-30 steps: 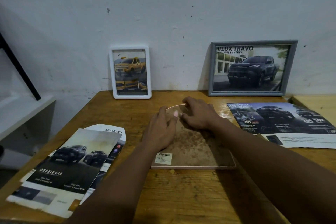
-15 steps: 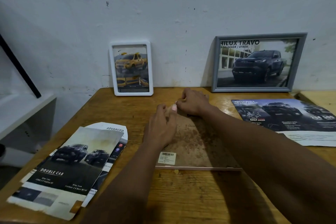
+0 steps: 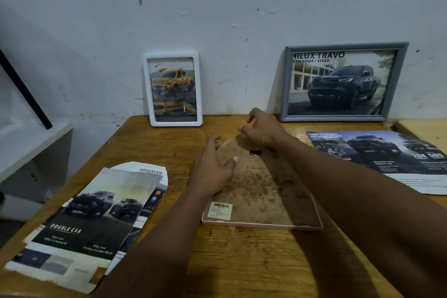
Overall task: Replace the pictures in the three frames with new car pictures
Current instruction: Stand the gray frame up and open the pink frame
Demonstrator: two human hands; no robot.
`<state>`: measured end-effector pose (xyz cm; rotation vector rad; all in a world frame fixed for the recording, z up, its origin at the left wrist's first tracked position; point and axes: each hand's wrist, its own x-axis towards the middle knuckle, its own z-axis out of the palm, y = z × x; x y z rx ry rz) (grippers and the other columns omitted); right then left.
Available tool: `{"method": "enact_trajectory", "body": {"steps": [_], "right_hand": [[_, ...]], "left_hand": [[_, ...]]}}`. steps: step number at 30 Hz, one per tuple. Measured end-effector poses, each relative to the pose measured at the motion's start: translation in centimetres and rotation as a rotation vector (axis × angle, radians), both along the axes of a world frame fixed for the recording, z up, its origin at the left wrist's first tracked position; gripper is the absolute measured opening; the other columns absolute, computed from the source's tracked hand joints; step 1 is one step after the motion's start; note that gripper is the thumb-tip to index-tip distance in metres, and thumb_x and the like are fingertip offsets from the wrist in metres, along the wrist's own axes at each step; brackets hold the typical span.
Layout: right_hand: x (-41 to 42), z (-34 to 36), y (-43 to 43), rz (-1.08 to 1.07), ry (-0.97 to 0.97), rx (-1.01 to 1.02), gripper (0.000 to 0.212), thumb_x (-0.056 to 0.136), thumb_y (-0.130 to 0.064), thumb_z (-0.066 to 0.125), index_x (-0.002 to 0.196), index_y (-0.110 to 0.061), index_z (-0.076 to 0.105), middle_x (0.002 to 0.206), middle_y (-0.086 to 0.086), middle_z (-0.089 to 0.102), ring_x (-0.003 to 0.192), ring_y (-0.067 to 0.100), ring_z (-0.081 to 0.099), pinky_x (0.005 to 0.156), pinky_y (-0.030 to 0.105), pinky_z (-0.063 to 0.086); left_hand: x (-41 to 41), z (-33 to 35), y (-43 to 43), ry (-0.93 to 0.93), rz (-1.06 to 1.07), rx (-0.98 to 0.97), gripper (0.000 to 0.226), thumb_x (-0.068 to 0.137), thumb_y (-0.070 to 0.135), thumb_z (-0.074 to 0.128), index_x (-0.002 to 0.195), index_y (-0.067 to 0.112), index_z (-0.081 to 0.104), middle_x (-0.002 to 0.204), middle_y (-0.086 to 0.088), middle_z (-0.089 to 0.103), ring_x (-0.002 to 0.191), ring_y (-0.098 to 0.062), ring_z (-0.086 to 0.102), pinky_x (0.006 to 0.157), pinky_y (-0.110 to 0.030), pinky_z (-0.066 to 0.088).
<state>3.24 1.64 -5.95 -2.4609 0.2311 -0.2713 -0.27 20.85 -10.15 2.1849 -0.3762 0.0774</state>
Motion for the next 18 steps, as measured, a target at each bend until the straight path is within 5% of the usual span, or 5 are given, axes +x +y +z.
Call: {"method": "enact_trajectory", "body": {"steps": [7, 11, 15, 18], "right_hand": [[-1.2, 2.7, -2.6, -0.029, 0.119, 0.209, 0.034, 0.089, -0.032, 0.066, 0.097, 0.001, 0.066, 0.09, 0.016, 0.063, 0.085, 0.026, 0.063, 0.083, 0.046, 0.054], [-1.6, 3.1, -2.6, -0.061, 0.212, 0.099, 0.035, 0.087, -0.034, 0.067, 0.105, -0.004, 0.066, 0.097, 0.01, 0.067, 0.087, 0.024, 0.066, 0.074, 0.037, 0.055], [-2.4, 3.3, -1.8, -0.074, 0.274, -0.096, 0.036, 0.086, -0.038, 0.068, 0.102, -0.006, 0.065, 0.099, 0.012, 0.068, 0.084, 0.025, 0.067, 0.077, 0.039, 0.059], [-2.8, 2.3, -1.1, -0.093, 0.253, -0.124, 0.056, 0.079, -0.049, 0.07, 0.118, -0.013, 0.051, 0.109, 0.008, 0.061, 0.098, 0.028, 0.061, 0.084, 0.047, 0.056]], "left_hand": [[0.0, 0.0, -0.4, 0.022, 0.005, 0.014, 0.066, 0.094, 0.037, 0.069, 0.148, 0.039, 0.031, 0.145, 0.01, 0.055, 0.134, -0.021, 0.049, 0.106, -0.051, 0.045], [-0.1, 0.0, -0.5, 0.012, -0.001, 0.027, 0.063, 0.096, 0.036, 0.067, 0.149, 0.038, 0.032, 0.144, 0.013, 0.056, 0.135, -0.02, 0.047, 0.106, -0.048, 0.043], [-0.1, -0.1, -0.5, 0.017, -0.005, 0.018, 0.063, 0.096, 0.036, 0.066, 0.149, 0.038, 0.033, 0.144, 0.012, 0.057, 0.137, -0.02, 0.045, 0.107, -0.046, 0.04], [-0.2, -0.1, -0.5, 0.013, -0.006, -0.004, 0.062, 0.095, 0.037, 0.066, 0.147, 0.039, 0.034, 0.142, 0.014, 0.058, 0.135, -0.02, 0.047, 0.108, -0.048, 0.042]]}}
